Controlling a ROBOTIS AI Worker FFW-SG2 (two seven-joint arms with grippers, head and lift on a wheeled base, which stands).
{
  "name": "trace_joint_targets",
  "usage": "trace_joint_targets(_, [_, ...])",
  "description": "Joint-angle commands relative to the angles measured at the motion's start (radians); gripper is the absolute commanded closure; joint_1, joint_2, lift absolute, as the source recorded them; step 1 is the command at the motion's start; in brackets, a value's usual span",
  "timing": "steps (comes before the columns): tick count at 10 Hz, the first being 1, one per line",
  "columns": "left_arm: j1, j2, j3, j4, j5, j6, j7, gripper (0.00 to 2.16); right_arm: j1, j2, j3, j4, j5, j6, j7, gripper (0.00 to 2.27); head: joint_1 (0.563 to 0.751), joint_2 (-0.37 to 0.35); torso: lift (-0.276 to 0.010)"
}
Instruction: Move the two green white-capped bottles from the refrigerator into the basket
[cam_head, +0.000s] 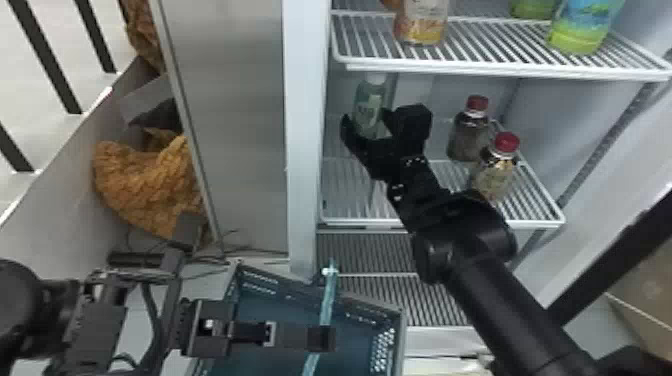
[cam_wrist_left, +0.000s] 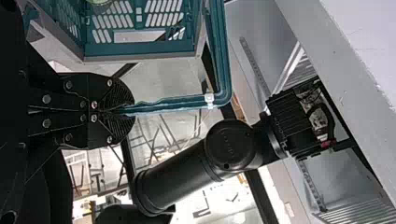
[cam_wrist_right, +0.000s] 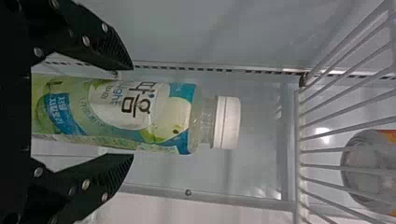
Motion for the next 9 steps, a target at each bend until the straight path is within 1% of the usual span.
trace_joint_targets(1, [-0.001,0.0,-0.002,0.001,0.0,0.001,0.0,1.16,-0.006,0.0,0.001,0.009,-0.031,0.011,-0.006,0.73,0.695,-0.096,-0.263])
trace_joint_targets(3, [-0.003,0.0,-0.004,0.004,0.0,0.0,0.0,1.16,-0.006,0.0,0.005,0.009,-0.045,0.016,-0.015,1.0,0.695,-0.101,-0.263])
trace_joint_targets(4, [-0.003,0.0,-0.004,0.004,0.0,0.0,0.0,1.16,-0.006,0.0,0.007,0.009,-0.053,0.013,-0.015,1.0,0.695,-0.102,-0.263])
trace_joint_targets(5, [-0.006,0.002,-0.004,0.006,0.0,0.0,0.0,1.16,-0.001,0.0,0.019,0.017,-0.107,-0.011,-0.015,1.0,0.695,-0.101,-0.263])
trace_joint_targets(9, [-0.001,0.003,-0.002,0.006,0.004,0.0,0.0,1.16,0.026,-0.006,0.039,0.007,-0.119,-0.06,-0.011,1.0,0.695,-0.094,-0.263])
